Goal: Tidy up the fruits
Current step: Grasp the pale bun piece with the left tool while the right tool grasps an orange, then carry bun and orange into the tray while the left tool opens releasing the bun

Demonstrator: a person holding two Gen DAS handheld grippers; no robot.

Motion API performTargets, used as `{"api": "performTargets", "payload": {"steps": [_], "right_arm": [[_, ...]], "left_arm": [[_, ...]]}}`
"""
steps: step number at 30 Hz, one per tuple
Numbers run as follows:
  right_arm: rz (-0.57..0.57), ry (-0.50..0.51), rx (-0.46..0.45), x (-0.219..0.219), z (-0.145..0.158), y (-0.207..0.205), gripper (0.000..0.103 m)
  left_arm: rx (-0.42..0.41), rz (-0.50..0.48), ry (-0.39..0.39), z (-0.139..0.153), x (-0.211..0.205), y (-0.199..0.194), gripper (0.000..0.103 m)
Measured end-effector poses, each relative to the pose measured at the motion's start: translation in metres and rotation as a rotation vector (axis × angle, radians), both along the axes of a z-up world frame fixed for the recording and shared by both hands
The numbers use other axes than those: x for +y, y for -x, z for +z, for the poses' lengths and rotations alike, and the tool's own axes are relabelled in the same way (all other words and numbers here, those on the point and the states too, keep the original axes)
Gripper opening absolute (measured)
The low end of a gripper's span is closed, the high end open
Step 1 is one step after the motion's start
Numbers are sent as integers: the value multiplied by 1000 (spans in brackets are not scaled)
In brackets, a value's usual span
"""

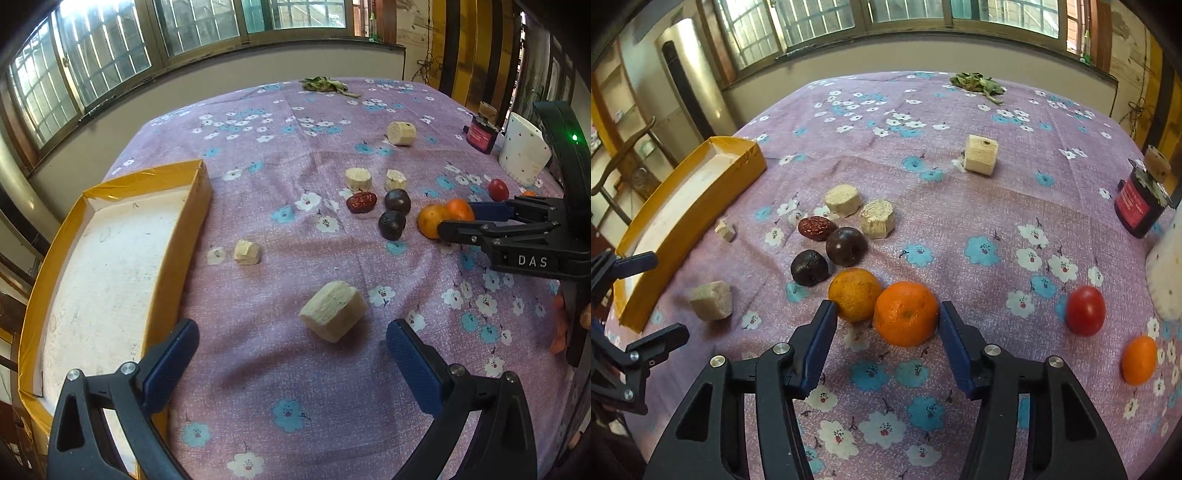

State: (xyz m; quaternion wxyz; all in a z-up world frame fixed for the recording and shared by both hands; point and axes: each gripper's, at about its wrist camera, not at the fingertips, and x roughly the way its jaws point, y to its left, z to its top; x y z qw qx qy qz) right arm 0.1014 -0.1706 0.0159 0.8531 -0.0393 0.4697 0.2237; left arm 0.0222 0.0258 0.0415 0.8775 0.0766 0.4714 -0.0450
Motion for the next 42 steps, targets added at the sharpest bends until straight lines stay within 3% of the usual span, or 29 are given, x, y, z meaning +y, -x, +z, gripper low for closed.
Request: {"api": "performTargets", "payload": {"steps": [2,9,11,13,16,17,22,30,42], "right_arm": [[2,12,-15,-3,3,1,27],[-42,-55,33,-21,-1,7,28],[-54,-67,33,-25,-1,9,28],[-59,-80,38,-28,-2,10,29],[-63,-85,39,-28,-2,9,31],[-64,-84,40,-26,-3,9,31],[-66,-51,39,-16,-7,3,34],[-96,-1,-8,-6,-6,-2,32],[-120,-40,-43,-13,23,71,32]], "left_arm": [[4,-12,12,0,-2,-2,103],[36,-70,29,-8,-13,-15,100],[37,-76,11,-13,-15,-19,88],[63,-80,15,-20,-15,-25,63],[107,-92,120,-28,-10,-31,43],[93,-89,113,-27,-12,-31,38],[79,-112,120,-27,-13,-30,38],[88,-69,219,-28,-2,-34,38],[57,-123,305,-11,1,-2,35]]}}
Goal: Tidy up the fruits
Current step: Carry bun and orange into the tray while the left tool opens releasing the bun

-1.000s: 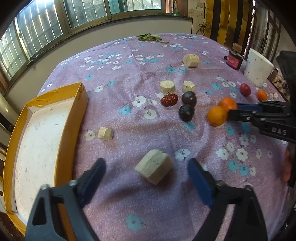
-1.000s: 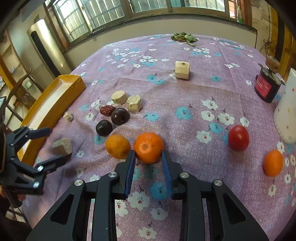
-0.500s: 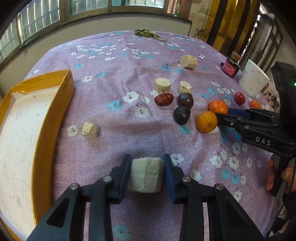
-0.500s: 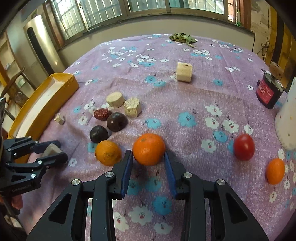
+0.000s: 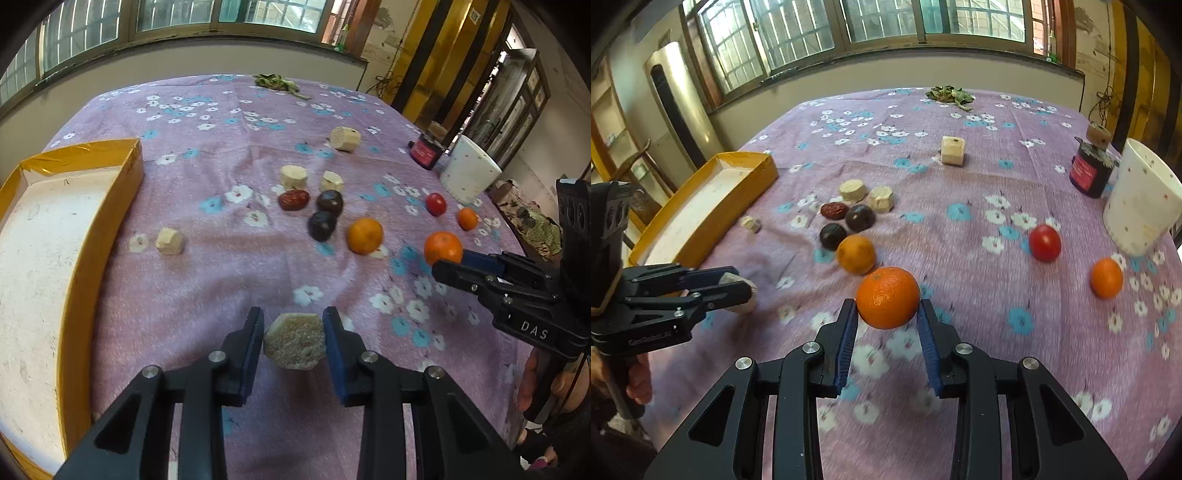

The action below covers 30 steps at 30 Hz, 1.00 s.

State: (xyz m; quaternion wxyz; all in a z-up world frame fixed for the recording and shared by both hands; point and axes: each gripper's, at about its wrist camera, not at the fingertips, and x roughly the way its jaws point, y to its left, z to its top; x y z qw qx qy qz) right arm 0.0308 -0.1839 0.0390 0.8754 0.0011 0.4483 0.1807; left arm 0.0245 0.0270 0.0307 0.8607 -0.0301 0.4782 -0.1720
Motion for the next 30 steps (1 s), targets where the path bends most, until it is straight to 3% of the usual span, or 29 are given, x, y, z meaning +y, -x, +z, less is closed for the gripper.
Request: {"api": "performTargets", "payload": {"steps": [2,11,14,22,30], "right_arm": [[-6,1,8,2,-1,8,32],[-28,7,48,8,-13,29,32],[-40,4,62,9,-17,28,32],[-49,18,70,17,-27,24,32],[-29,-17,20,30,1,29,32]], "left_arm": [[-1,-2,-36,-3,-1,3,35],[41,-45,-42,-17,1,7,37],[6,-58,-52,-18,1,11,37],[-18,-58,-24,-16,3,14,35],[-57,-31,64,13,24,28,35]]}}
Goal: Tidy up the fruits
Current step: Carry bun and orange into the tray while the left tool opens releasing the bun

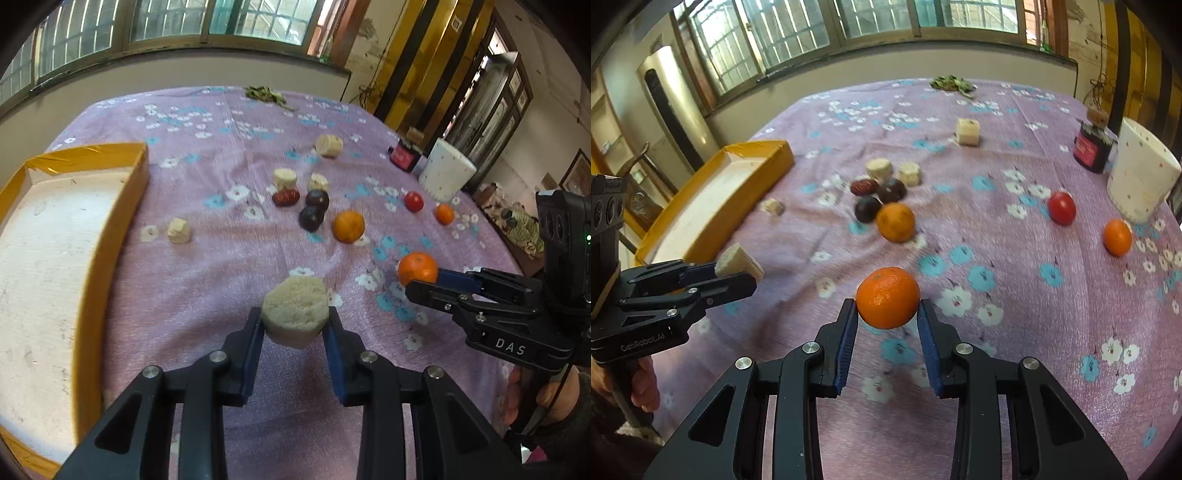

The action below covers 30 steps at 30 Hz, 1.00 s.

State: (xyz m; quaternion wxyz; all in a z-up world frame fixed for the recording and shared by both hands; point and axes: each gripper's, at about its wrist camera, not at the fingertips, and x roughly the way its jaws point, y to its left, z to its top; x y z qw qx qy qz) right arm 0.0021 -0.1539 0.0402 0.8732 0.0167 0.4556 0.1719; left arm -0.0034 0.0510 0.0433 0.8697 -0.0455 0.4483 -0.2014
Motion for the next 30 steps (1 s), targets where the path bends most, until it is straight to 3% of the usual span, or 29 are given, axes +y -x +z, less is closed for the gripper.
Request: {"api": "performTargets", "payload": {"steps": [14,23,30], "right_arm": [[180,-47,-24,99,34,-14,32],[363,-65,-2,207,31,-26,32],[458,-32,51,274,6,-29,32]], "left_arm": [[-56,209,49,31,97,20,35],[-31,394,-2,16,188,28,35],[-3,460,-42,-1,231,23,35]]}}
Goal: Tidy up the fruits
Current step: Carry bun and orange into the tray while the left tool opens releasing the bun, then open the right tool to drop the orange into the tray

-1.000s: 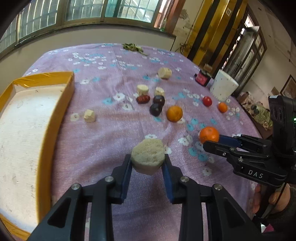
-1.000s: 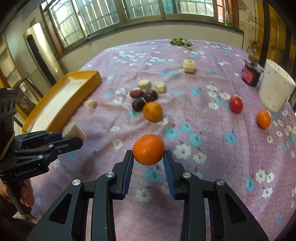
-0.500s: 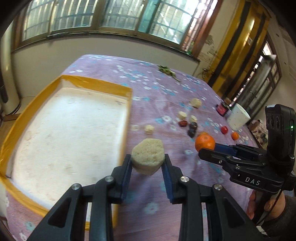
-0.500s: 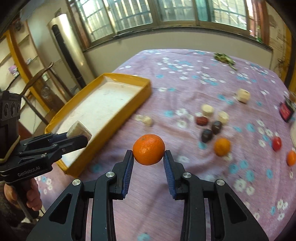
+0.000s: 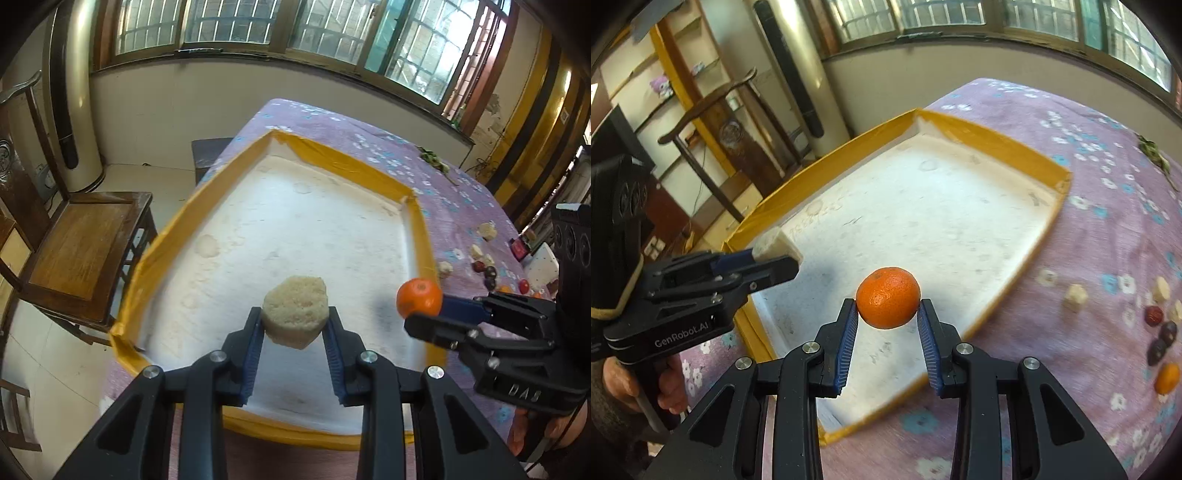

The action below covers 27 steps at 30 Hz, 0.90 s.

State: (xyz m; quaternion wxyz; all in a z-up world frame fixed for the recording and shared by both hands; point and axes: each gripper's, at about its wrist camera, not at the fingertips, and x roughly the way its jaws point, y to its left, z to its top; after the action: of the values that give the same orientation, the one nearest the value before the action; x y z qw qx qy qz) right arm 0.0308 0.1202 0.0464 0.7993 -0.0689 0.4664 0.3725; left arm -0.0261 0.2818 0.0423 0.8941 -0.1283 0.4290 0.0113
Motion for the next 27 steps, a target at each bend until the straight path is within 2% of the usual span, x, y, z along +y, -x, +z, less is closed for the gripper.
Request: {"api": "performTargets", "payload": {"steps": [5,9,17,21,23,25,27], "right_arm": [[29,32,16,22,-17,3,32],[26,49,25,26,-24,-1,32],[29,68,13,26,-25,1,34],[32,70,5,22,-23,4,36],[36,73,-6,20,-21,8,37],[36,72,-12,17,-19,11,38],[32,59,-8,10,-15,16,40]], "left_arm": [[24,11,1,-11,13,-6,35],[23,2,-33,-15,14,-8,35],[30,-18,-131,-21,8,-9,35],[26,-7,-128,-18,8,-6,37],[23,2,-132,-16,8,-4,40],[21,21,-135,-14,9,0,49],[15,41,-131,-12,11,6,52]]}}
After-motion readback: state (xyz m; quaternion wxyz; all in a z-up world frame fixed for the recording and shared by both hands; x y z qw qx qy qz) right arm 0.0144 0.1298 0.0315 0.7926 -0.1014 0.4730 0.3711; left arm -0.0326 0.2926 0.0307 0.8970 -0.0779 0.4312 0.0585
